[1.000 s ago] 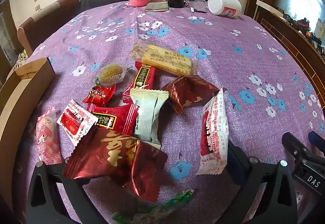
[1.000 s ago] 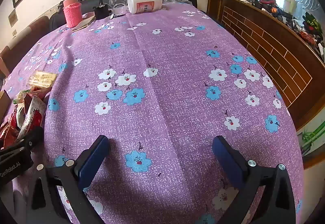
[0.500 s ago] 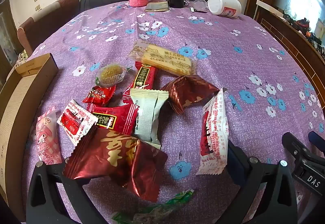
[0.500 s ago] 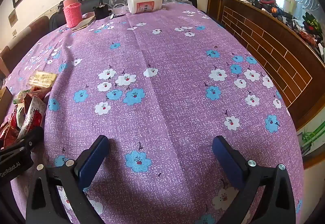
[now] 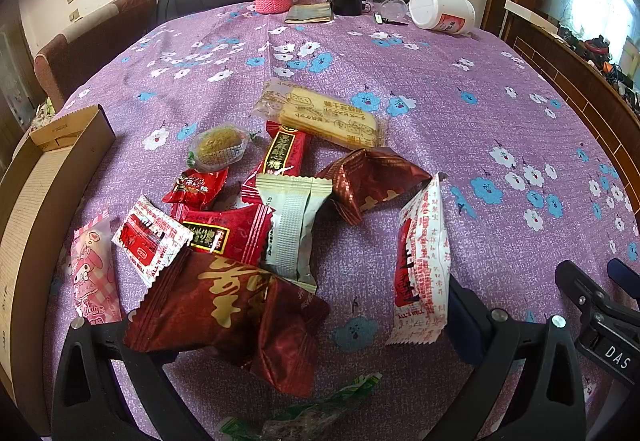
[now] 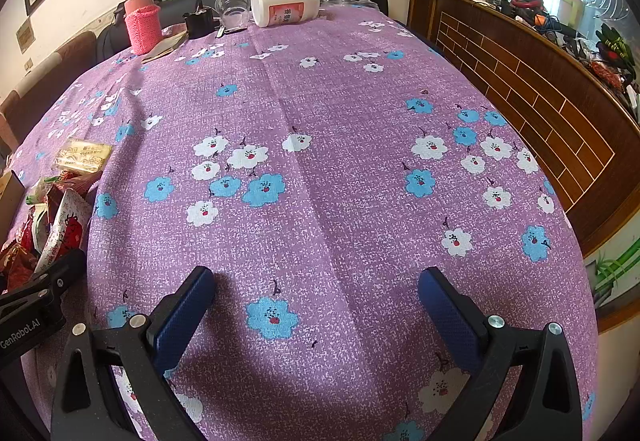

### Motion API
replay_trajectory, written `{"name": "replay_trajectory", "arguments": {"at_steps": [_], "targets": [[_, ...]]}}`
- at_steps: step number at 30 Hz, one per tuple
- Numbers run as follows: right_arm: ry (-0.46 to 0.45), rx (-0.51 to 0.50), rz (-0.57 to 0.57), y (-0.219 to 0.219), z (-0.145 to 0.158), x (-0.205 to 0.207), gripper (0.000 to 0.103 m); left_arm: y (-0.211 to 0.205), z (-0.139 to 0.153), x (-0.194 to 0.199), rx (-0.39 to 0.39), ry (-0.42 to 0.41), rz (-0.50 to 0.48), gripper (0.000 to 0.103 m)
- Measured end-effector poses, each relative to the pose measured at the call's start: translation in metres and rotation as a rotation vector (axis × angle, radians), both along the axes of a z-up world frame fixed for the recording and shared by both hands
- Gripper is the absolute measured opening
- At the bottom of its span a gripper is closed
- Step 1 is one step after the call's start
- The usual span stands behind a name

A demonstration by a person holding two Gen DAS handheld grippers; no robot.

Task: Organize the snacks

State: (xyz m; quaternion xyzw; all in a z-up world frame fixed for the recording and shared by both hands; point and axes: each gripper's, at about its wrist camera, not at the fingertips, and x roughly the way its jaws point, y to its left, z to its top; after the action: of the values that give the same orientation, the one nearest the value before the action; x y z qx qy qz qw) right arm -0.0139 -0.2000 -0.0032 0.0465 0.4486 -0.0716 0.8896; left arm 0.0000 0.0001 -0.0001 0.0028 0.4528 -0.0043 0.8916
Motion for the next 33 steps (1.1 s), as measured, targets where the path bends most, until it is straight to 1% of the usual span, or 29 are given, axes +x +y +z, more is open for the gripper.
{"name": "replay_trajectory", "arguments": {"at_steps": [33], "targets": [[0.000, 0.000, 0.000, -0.0003, 0.0003, 0.0000, 0.102, 0.0050, 0.0027, -0.0006, -0.002, -0.001, 0.001, 0.103]]}}
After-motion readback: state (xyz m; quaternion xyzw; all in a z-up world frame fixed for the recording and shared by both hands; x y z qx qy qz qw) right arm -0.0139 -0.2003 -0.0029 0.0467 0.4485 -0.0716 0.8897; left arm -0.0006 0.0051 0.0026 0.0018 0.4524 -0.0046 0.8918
